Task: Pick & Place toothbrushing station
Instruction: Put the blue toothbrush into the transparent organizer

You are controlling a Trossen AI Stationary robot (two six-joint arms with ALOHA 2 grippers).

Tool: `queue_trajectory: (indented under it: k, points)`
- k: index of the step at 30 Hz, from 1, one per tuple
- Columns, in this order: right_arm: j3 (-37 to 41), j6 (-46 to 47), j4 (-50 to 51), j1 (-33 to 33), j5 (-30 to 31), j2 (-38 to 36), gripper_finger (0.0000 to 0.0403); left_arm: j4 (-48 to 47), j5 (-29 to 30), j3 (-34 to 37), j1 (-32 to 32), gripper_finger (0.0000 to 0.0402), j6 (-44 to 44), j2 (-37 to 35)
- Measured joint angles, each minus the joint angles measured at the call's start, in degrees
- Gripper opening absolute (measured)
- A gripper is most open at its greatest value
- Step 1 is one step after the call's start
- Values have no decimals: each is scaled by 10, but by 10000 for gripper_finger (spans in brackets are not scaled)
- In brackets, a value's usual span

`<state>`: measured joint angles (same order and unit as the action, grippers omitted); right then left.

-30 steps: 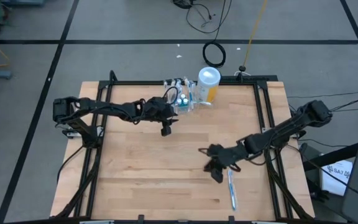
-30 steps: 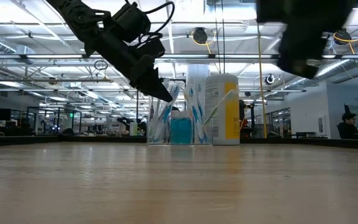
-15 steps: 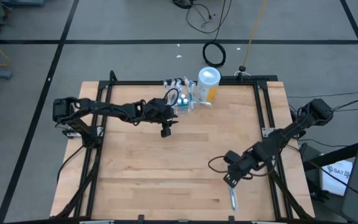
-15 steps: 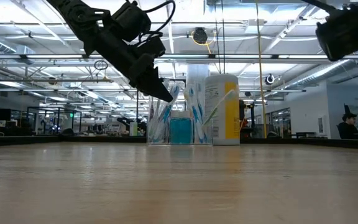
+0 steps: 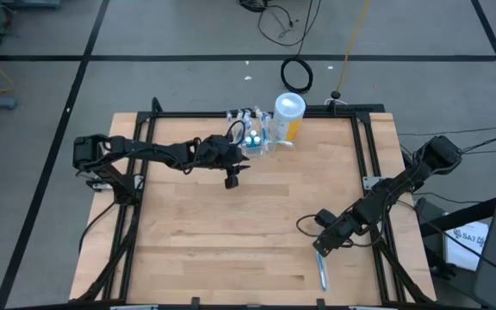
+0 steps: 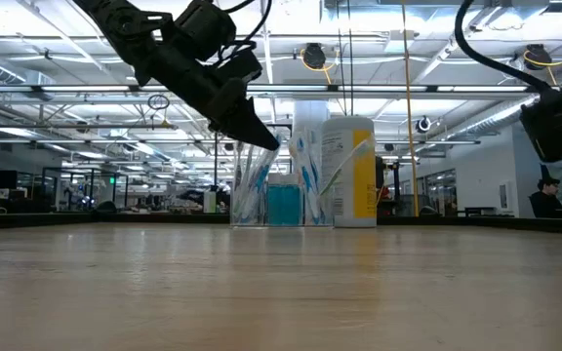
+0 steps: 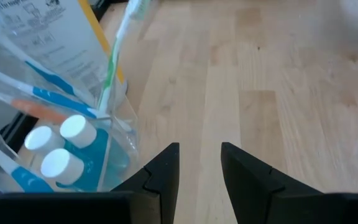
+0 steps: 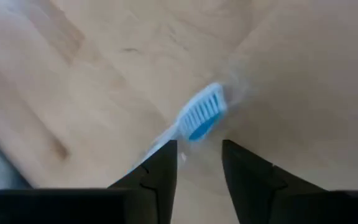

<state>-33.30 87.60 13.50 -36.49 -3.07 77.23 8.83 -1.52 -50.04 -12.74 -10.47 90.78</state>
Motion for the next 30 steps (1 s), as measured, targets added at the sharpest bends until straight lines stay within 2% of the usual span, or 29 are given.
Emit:
queue_trajectory:
  k: [6,14,20,26,30]
  points:
    - [59,10,-162,0,1,0,141,8,0,0,-1,122,-4,0]
    - [85,5,-207,0,2,0,134,9,0,0,-1,122,-7,0]
    - [95,-8,-204,0,3,0,94,9,0,0,-1,122,-8,0]
    - [96,-24,-206,5,2,1,15,9,0,0,-1,122,1,0]
    - [97,-29,-225,17,-2,2,9,8,0,0,1,122,68,0]
